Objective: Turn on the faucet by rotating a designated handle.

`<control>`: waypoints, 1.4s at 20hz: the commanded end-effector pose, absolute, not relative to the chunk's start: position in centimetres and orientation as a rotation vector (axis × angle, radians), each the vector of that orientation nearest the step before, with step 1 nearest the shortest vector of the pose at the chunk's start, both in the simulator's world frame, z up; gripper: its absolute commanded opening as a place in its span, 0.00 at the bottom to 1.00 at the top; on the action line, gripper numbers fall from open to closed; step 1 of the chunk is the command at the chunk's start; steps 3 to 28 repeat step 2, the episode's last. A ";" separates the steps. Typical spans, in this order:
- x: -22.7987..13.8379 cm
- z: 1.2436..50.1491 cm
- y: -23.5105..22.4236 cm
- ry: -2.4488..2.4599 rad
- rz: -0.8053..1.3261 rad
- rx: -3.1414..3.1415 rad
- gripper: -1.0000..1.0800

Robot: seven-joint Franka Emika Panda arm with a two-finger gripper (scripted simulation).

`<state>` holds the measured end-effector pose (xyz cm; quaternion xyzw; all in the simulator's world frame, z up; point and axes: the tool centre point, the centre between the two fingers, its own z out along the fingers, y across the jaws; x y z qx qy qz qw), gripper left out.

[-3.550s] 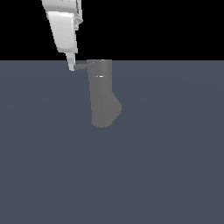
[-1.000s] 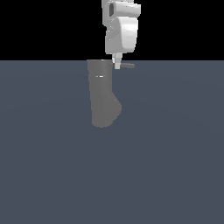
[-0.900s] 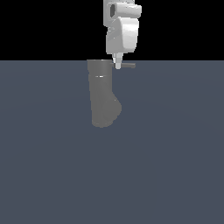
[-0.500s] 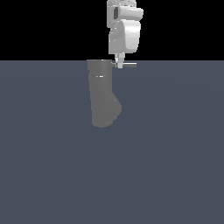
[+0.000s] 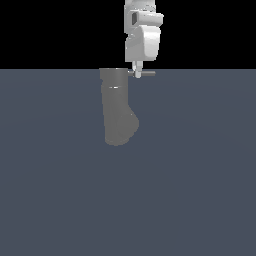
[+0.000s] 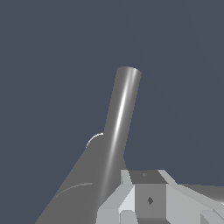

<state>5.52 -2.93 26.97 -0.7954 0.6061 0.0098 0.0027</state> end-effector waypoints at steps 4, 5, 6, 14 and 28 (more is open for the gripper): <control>6.2 27.0 -7.9 1.990 0.000 -2.431 0.00; 6.2 27.0 -7.9 1.990 0.000 -2.431 0.00; 6.2 27.0 -7.9 1.990 0.000 -2.431 0.00; 6.2 27.0 -7.9 1.990 0.000 -2.431 0.00; 6.2 27.0 -7.9 1.990 0.000 -2.431 0.00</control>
